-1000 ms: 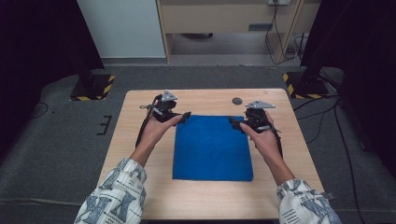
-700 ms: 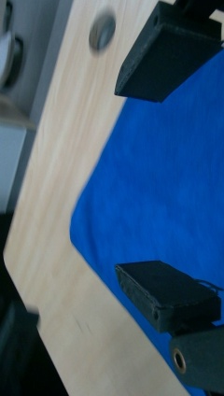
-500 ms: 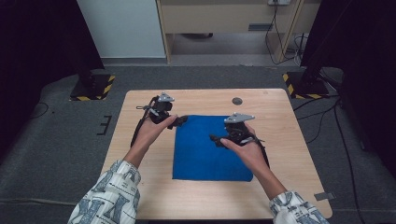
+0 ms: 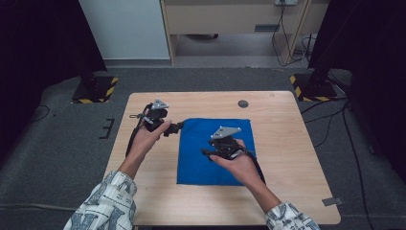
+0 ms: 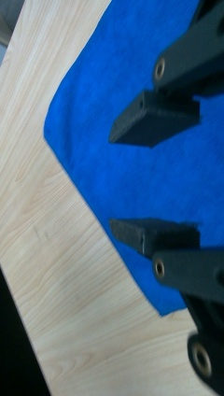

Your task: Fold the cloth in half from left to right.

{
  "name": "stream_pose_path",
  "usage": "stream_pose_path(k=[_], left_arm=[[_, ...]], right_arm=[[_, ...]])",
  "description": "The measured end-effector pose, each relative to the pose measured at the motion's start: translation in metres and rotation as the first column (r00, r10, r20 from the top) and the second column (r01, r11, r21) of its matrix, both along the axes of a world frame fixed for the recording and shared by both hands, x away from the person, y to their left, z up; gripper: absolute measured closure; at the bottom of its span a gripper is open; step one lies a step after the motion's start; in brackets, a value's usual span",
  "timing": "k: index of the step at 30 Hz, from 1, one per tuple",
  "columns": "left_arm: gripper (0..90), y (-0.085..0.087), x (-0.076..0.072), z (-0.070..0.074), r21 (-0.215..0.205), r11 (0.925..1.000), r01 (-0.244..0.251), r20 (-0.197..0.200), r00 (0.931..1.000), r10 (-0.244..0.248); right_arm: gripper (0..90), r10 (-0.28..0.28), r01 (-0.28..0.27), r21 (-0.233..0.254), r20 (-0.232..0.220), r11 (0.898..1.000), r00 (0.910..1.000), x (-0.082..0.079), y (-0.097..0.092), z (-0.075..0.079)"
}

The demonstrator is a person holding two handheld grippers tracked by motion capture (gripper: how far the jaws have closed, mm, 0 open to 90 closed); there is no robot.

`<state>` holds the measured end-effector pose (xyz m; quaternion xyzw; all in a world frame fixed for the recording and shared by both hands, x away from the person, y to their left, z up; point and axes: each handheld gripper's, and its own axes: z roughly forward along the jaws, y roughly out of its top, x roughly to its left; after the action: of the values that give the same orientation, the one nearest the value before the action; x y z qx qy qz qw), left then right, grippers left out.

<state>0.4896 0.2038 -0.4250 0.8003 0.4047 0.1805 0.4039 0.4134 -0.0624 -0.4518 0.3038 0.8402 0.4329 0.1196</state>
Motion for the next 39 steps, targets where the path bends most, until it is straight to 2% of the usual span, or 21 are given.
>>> stream_pose_path(k=[7,13,19,25,30,34,39], left_arm=[[9.0,0.004,-0.005,-0.001,-0.009,1.0,0.003,0.001,1.0,-0.003],[9.2,0.007,-0.008,-0.004,-0.015,0.9999,0.003,-0.004,1.0,-0.003],[9.2,0.011,-0.01,-0.005,-0.011,0.9999,-0.003,-0.01,0.9999,0.003],[9.3,0.014,-0.012,-0.007,-0.014,0.9999,-0.004,-0.016,0.9999,0.004],[9.4,0.018,-0.013,-0.008,-0.011,0.9999,-0.005,-0.019,0.9998,0.005],[9.4,0.019,-0.013,-0.009,-0.01,0.9999,-0.006,-0.02,0.9998,0.006],[9.4,0.019,-0.014,-0.012,-0.01,0.9999,-0.006,-0.024,0.9997,0.006]], right_arm=[[72.0,0.04,-0.04,0.019,0.006,0.999,0.9992,-0.007,0.016,0.001],[80.5,0.075,-0.074,0.022,-0.004,0.997,0.9972,-0.018,0.031,-0.008],[84.5,0.108,-0.107,0.019,-0.023,0.994,0.9939,-0.029,0.048,-0.022],[84.1,0.132,-0.131,0.024,-0.045,0.991,0.9902,-0.035,0.062,-0.031],[86.1,0.175,-0.176,-0.013,-0.054,0.984,0.9831,-0.046,0.079,-0.047],[86.7,0.188,-0.19,-0.041,-0.058,0.981,0.9805,-0.051,0.085,-0.055],[81.6,0.192,-0.195,-0.073,-0.053,0.978,0.98,-0.053,0.091,-0.061]])
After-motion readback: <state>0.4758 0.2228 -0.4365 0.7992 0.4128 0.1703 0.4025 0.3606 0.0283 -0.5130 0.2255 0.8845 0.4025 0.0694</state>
